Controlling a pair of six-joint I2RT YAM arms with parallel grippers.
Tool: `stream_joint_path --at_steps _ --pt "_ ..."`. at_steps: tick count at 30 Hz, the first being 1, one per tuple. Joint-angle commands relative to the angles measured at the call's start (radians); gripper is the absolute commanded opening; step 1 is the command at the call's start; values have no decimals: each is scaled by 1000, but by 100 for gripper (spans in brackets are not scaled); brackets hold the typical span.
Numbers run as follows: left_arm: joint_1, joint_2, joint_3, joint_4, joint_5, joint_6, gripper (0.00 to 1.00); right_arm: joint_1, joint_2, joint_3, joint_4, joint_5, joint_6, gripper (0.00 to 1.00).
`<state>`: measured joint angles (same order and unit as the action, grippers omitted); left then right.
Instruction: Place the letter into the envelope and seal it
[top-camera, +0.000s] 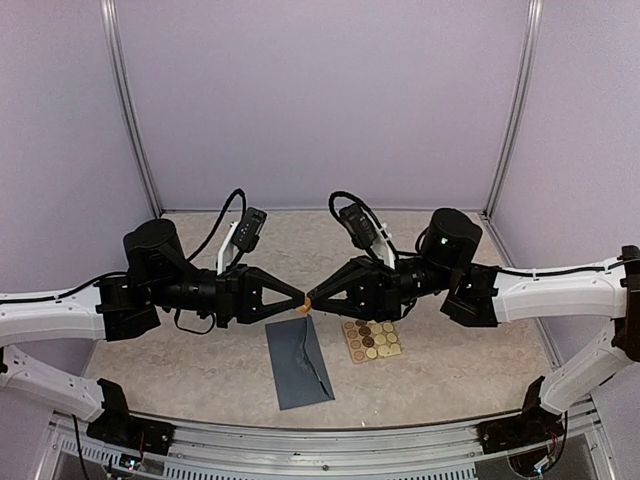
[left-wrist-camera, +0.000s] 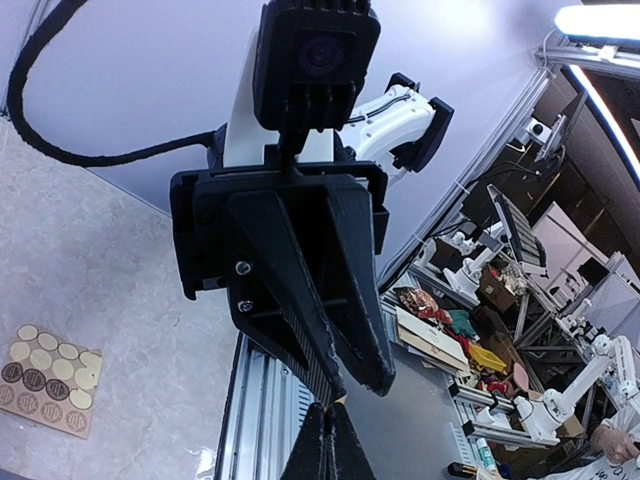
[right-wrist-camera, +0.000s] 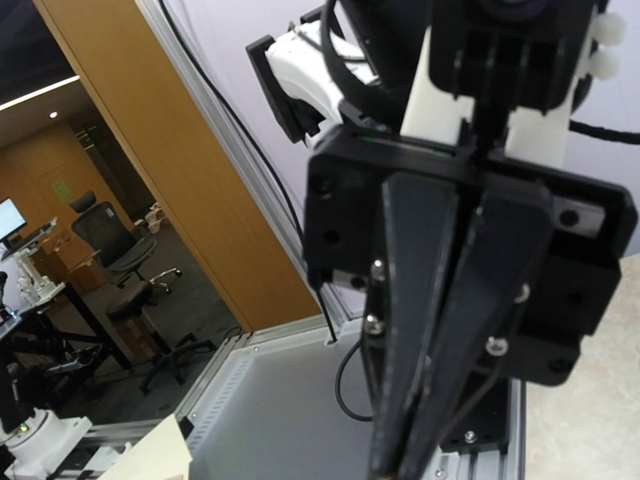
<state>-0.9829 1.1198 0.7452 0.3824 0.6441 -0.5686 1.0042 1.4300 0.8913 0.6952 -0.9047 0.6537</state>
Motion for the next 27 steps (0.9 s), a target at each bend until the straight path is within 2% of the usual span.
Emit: stream_joint_path --at_steps 1,5,10,14,20,23,27 --pt "-1 -14 13 29 -12 9 0 10 7 20 -16 1 -3 14" --pt "-2 -15 12 29 -14 10 0 9 9 21 -31 12 -10 14" --pt "0 -20 7 27 -19 9 0 9 10 23 -44 22 -15 10" --pt "0 -21 2 27 -21 7 0 9 7 22 -48 25 -16 0" --pt "3 -23 -1 11 -37 15 0 9 -5 14 -49 38 -22 0" --pt "14 -28 -3 -45 -110 42 30 6 -36 10 -139 132 -64 0" --pt "62 -13 -14 -143 -269 53 52 -34 -107 -6 -333 315 -115 0"
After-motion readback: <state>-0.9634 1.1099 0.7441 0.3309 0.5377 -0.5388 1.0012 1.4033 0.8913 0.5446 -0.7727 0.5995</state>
